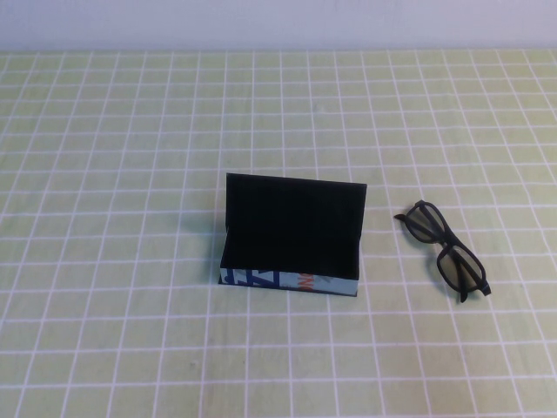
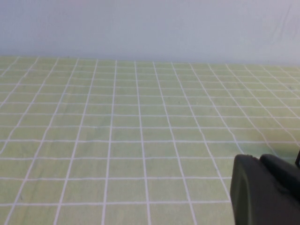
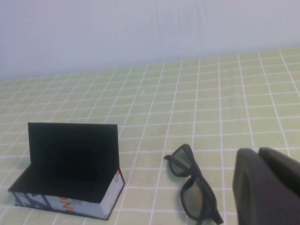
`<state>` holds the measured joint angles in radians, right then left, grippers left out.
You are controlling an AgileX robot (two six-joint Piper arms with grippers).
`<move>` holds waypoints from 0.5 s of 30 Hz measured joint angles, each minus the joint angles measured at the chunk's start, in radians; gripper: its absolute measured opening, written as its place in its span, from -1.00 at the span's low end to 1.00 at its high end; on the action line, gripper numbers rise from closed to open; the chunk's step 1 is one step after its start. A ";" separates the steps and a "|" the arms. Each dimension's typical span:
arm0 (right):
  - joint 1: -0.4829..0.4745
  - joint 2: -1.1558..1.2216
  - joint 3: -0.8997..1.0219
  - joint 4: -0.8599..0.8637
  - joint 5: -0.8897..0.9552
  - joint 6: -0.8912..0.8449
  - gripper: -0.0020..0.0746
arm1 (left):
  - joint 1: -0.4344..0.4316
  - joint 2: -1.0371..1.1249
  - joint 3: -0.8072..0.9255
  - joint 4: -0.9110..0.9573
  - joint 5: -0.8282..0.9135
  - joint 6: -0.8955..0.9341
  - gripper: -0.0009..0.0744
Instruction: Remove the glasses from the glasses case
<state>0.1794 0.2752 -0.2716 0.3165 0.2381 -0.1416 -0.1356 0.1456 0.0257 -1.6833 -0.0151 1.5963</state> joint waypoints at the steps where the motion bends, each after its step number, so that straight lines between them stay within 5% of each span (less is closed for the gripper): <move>1: 0.000 0.000 0.000 0.000 0.007 0.000 -0.99 | 0.000 0.000 0.000 0.000 0.000 0.000 -0.99; 9: -0.002 -0.002 0.006 -0.065 0.030 0.000 -0.99 | 0.000 0.000 0.000 0.000 0.000 0.000 -0.99; 15: -0.125 -0.125 0.160 -0.106 -0.108 0.000 -0.99 | 0.000 0.000 0.000 0.000 -0.002 0.001 -0.99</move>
<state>0.0540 0.1505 -0.1117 0.2102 0.1300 -0.1416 -0.1356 0.1456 0.0257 -1.6833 -0.0174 1.5972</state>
